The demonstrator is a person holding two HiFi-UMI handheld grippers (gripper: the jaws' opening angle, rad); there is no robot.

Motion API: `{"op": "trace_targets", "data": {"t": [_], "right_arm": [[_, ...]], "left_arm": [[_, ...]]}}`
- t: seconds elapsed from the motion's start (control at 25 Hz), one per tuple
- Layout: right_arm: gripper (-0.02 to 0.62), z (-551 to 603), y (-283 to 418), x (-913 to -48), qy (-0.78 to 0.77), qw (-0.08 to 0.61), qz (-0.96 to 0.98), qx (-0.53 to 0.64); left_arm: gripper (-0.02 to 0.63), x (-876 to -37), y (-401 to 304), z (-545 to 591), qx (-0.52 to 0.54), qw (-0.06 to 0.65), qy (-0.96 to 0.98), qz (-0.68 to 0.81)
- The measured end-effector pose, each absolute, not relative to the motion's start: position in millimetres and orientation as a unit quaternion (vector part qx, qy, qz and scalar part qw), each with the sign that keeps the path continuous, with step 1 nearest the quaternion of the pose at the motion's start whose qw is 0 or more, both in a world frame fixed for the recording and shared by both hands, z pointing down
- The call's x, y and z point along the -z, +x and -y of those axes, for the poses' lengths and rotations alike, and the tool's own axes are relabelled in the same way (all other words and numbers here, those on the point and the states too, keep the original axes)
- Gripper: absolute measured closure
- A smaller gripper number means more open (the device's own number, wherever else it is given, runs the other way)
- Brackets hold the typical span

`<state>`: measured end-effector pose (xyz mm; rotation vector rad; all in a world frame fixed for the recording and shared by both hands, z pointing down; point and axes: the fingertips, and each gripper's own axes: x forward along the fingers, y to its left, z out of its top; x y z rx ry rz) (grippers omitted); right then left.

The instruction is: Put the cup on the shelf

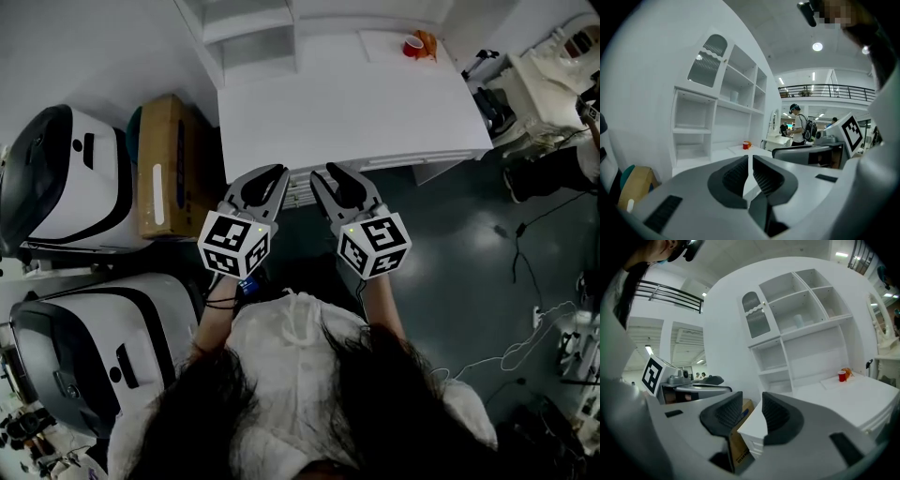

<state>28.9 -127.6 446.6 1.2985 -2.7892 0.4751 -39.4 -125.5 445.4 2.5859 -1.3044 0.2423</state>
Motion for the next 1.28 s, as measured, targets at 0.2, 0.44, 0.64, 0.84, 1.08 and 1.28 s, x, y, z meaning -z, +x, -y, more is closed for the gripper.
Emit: {"op": "trace_targets", "data": {"t": [0.2,0.44,0.64,0.84,1.08,1.28], "right_arm": [[0.456,96.0,-10.0,-445.8,0.407,0.024,0.901,-0.152],[0.456,53.6,-43.8,-454.7,0.406,0.030,0.898,-0.169],[0.467,20.1,-65.5,-460.6,0.412,0.032,0.894,-0.172],[0.487,-1.1,-78.1,-465.6,0.421,0.033,0.890,-0.173],[0.512,-19.9,-82.6,-472.1,0.426,0.043,0.887,-0.173],[0.523,-31.4,-84.8,-471.5,0.425,0.055,0.889,-0.164]], "left_arm": [[0.581,-449.1,-75.9,93.5,-0.072,0.127,0.879,0.454],[0.581,-457.2,-107.2,51.6,-0.069,0.139,0.877,0.455],[0.581,-463.5,-128.5,21.7,-0.068,0.145,0.878,0.452],[0.581,-470.8,-138.7,1.0,-0.066,0.151,0.881,0.444],[0.581,-476.6,-143.7,-16.1,-0.063,0.155,0.881,0.442],[0.581,-474.0,-142.4,-24.3,-0.058,0.154,0.884,0.437]]}}
